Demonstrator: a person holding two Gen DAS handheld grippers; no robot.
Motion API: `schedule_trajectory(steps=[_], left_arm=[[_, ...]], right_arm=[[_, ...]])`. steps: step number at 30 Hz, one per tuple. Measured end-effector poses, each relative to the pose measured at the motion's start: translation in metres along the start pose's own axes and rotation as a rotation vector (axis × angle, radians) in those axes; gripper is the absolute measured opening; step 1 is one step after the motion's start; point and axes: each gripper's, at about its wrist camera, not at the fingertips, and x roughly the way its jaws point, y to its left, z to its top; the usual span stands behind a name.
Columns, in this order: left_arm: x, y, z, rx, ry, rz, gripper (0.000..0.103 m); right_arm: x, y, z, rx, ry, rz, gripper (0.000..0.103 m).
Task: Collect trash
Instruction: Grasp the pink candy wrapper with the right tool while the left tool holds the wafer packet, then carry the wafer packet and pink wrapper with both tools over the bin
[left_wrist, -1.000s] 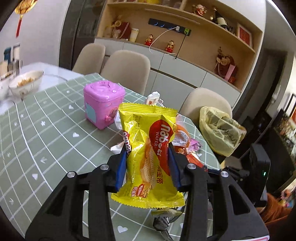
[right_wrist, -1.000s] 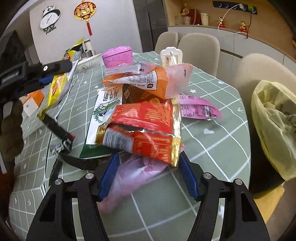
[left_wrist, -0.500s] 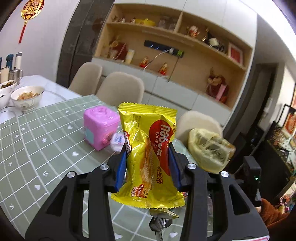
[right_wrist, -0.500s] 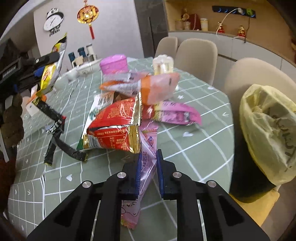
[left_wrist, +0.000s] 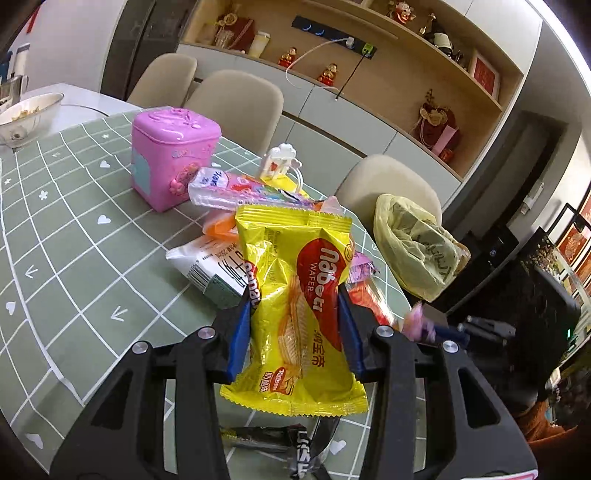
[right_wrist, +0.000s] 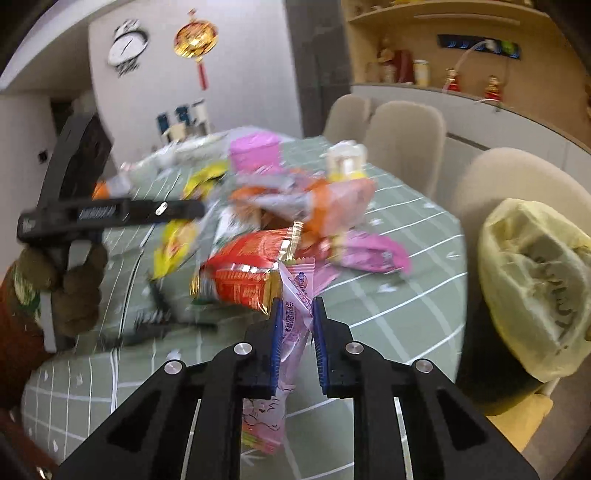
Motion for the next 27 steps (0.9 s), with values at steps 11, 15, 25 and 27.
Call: schedule_trajectory(steps=[11,15,25,27], left_arm=[[-0.028,-0.007,0.009,0.032,-0.126,0.066,0.04],[-0.031,-0.025,0.005,0.114,-0.144,0.11,0.04],[-0.03,-0.058,0.003,0.166,-0.14,0.161,0.04],[-0.028,-0.06,0.005,0.141,-0.136,0.16,0.04]], right_arm=[[0.003,0.007,-0.011,-0.042,0.032,-0.068,0.039],[0.012,-0.004,-0.022,0.006,0.083,0.002,0.039],[0.0,-0.018,-0.02,-0.028,0.032,0.103,0.006],[-0.006,-0.028,-0.016,-0.028,0.012,0.102,0.006]])
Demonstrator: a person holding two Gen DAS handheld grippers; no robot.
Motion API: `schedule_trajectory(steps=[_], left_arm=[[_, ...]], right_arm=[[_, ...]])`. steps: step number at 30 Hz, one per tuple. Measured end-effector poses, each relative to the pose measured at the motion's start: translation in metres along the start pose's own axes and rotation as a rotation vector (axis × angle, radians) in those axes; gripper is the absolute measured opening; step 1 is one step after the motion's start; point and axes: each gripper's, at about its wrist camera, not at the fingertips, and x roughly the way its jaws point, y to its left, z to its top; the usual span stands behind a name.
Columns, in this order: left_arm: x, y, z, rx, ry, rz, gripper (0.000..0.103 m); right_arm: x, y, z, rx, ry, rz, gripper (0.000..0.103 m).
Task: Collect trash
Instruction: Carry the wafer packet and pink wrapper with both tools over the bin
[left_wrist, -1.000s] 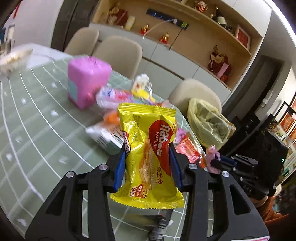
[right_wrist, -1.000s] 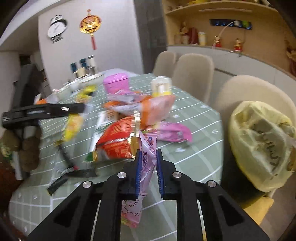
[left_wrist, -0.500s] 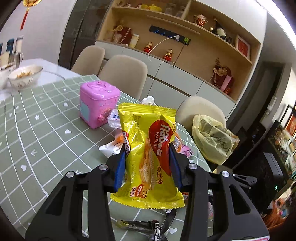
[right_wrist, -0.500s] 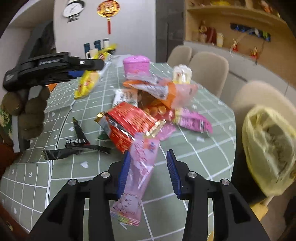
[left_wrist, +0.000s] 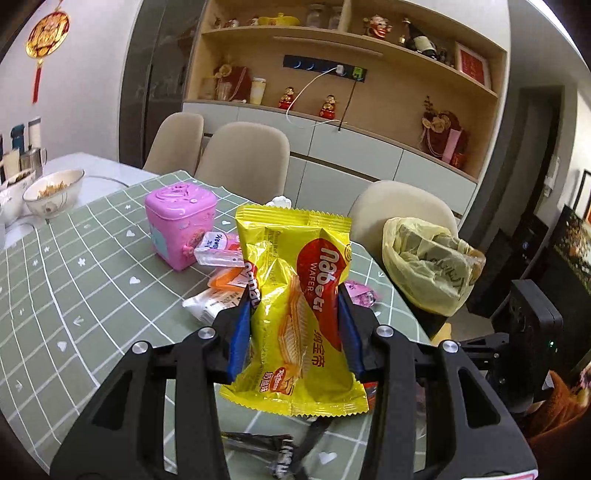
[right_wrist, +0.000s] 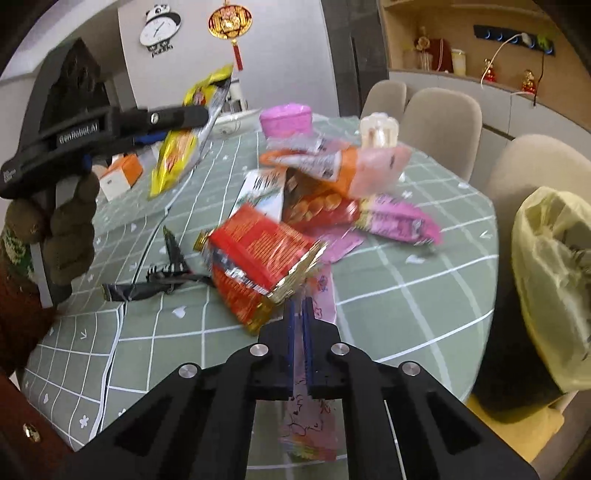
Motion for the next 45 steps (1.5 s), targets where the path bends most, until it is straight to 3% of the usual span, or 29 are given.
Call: schedule_trajectory(steps=[5,10,12,13,15,17,19,21,30,35,40,45], left_arm=[[0.013,-0.013,0.007,-0.025,0.017,0.014,0.04],[0.025,-0.025,0.012,-0.041,0.022,0.004,0.04],[0.031,-0.029,0.01,-0.037,0.035,0.001,0.04],[0.033,-0.031,0.009,-0.035,0.041,0.001,0.04],[0.037,-0.032,0.007,-0.027,0.059,0.001,0.04],[0.04,-0.033,0.007,-0.019,0.072,0.005,0.04],[0.043,-0.032,0.007,-0.016,0.078,0.013,0.04],[0.044,-0.031,0.007,-0.015,0.081,0.02,0.04],[0.047,-0.058,0.031,0.032,0.035,0.001,0.04],[0.052,-0.104,0.065,0.109,-0.065,-0.041,0.04],[0.075,-0.147,0.097,0.094,-0.182,-0.139,0.04],[0.126,-0.193,0.113,0.079,-0.165,-0.233,0.04]], right_arm=[[-0.017,-0.022,0.006,-0.006,-0.03,-0.016,0.005],[-0.021,-0.036,0.004,0.007,0.001,0.047,0.01],[-0.012,-0.034,-0.001,0.0,0.031,0.069,0.043],[-0.008,-0.033,-0.005,0.01,0.041,0.101,0.045],[0.003,-0.027,-0.013,0.022,0.078,0.143,0.045],[0.013,-0.018,-0.018,-0.021,0.08,0.109,0.045],[0.014,-0.011,-0.017,-0.066,0.074,0.063,0.025],[0.011,-0.014,-0.011,-0.061,0.055,0.048,0.014],[-0.041,-0.047,0.016,-0.046,-0.076,-0.062,0.013],[-0.088,-0.09,0.029,-0.011,-0.192,-0.185,0.013],[-0.134,-0.137,0.041,0.026,-0.31,-0.332,0.013],[-0.169,-0.19,0.046,0.07,-0.375,-0.486,0.013]])
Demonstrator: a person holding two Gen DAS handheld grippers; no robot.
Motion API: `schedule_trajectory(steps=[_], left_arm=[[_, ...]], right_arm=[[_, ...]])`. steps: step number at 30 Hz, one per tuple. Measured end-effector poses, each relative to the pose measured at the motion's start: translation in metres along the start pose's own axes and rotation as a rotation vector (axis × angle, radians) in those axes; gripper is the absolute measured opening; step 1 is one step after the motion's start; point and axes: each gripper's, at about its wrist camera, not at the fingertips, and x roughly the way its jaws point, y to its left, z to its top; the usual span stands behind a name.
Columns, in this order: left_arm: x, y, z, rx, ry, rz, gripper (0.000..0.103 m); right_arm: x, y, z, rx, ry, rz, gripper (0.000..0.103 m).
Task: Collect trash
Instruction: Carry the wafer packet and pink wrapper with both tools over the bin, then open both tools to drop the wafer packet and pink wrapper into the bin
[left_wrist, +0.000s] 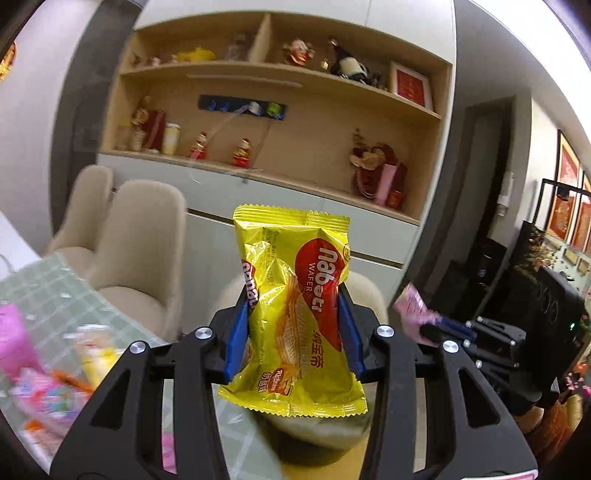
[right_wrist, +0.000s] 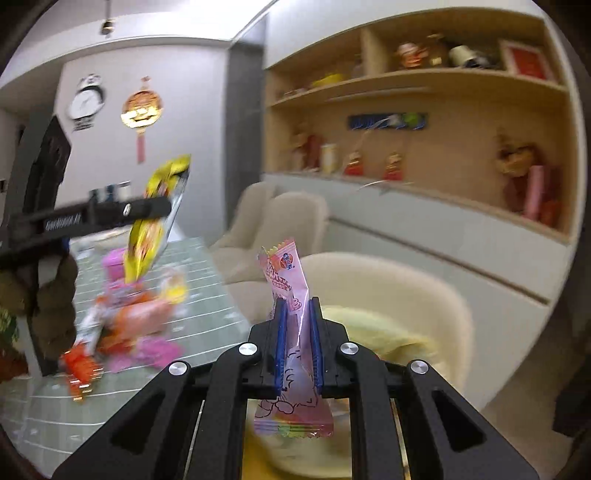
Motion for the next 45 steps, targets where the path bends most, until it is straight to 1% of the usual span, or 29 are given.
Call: schedule_trajectory(steps=[2,6,11,15,17,20,22,25,28,32,34,39,44,45], left_arm=[[0.032,-0.015,-0.002,-0.008,0.031,-0.043,0.04],[0.088,-0.042,-0.005,-0.004,0.101,-0.084,0.04],[0.134,-0.063,-0.014,-0.021,0.178,-0.127,0.04],[0.162,-0.068,-0.029,-0.043,0.246,-0.132,0.041],[0.17,-0.067,-0.035,-0.055,0.274,-0.146,0.05],[0.18,-0.065,-0.041,-0.065,0.331,-0.143,0.057],[0.18,-0.06,-0.041,-0.072,0.338,-0.123,0.059],[0.173,-0.052,-0.038,-0.078,0.319,-0.1,0.062],[0.161,-0.042,-0.033,-0.075,0.311,-0.084,0.063],[0.14,-0.036,-0.03,-0.035,0.301,-0.043,0.063],[0.129,-0.035,-0.032,-0.014,0.304,-0.04,0.063],[0.103,-0.029,-0.041,0.032,0.329,-0.024,0.063],[0.086,-0.012,-0.044,0.024,0.327,-0.004,0.063],[0.083,-0.008,-0.044,0.017,0.327,0.002,0.063]], right_arm=[[0.001,-0.02,0.0,0.019,0.002,-0.042,0.013],[-0.001,-0.06,-0.007,0.053,0.003,-0.132,0.013],[0.001,-0.089,-0.018,0.098,0.023,-0.193,0.013],[0.0,-0.115,-0.027,0.15,0.028,-0.21,0.013],[0.003,-0.122,-0.033,0.166,0.037,-0.211,0.013],[0.008,-0.126,-0.037,0.183,0.048,-0.202,0.013],[0.015,-0.127,-0.037,0.193,0.057,-0.185,0.013],[0.025,-0.119,-0.037,0.19,0.069,-0.155,0.013],[0.033,-0.108,-0.03,0.174,0.074,-0.124,0.013],[0.049,-0.094,-0.017,0.178,0.086,-0.049,0.013],[0.062,-0.087,-0.01,0.182,0.102,-0.016,0.013],[0.091,-0.073,-0.005,0.173,0.153,0.015,0.013],[0.112,-0.062,-0.015,0.165,0.206,0.006,0.013],[0.117,-0.06,-0.019,0.164,0.227,0.002,0.013]])
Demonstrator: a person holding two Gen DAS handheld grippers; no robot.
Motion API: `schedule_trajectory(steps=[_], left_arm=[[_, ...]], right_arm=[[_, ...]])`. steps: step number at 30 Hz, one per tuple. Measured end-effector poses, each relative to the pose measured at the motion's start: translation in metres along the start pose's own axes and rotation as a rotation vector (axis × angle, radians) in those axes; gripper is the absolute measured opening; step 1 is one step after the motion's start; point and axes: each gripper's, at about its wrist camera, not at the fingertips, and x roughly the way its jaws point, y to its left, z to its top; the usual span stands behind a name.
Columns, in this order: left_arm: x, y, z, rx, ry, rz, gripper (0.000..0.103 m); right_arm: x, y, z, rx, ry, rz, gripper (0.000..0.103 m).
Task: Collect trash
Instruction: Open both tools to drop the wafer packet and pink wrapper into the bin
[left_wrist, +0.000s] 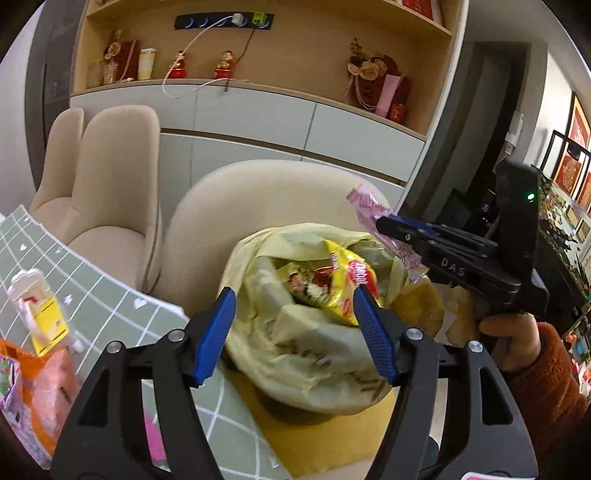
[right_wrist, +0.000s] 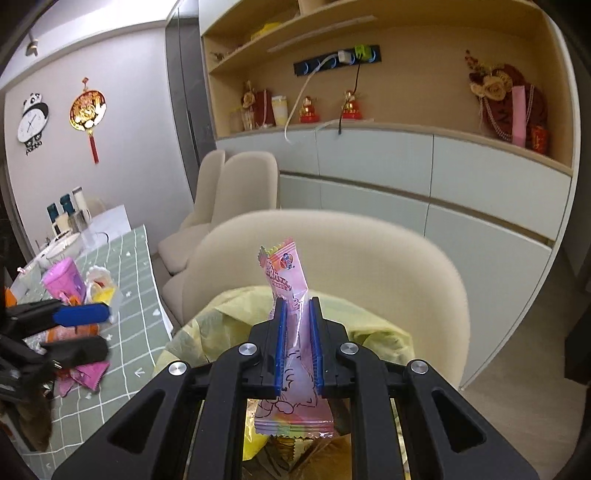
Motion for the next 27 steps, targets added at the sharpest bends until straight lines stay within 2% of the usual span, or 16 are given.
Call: schedule_trajectory(steps=[7,16,18,20,25,27], left_arm=[[-0.003,0.019,-0.012,-0.044,0.019,0.004,0.063],[-0.002,0.016,-0.018,-0.047,0.037,-0.003,0.063],[-0.005,0.014,-0.019,-0.04,0.034,-0.001,0.063],[-0.01,0.013,-0.02,-0.032,0.026,0.008,0.063],[-0.03,0.017,-0.026,-0.025,0.004,0.042,0.063],[-0.041,0.021,-0.03,-0.025,-0.01,0.053,0.063]], right_arm=[[0.019,0.009,-0.014,-0.05,0.091,-0.032,0.013],[0.023,0.011,-0.027,-0.069,0.168,-0.02,0.016],[0.018,0.011,-0.027,-0.062,0.154,-0.014,0.039],[0.011,0.011,-0.026,-0.054,0.142,-0.002,0.049],[-0.015,0.02,-0.024,-0.069,0.089,-0.047,0.051],[-0.027,0.024,-0.023,-0.066,0.062,-0.052,0.057]])
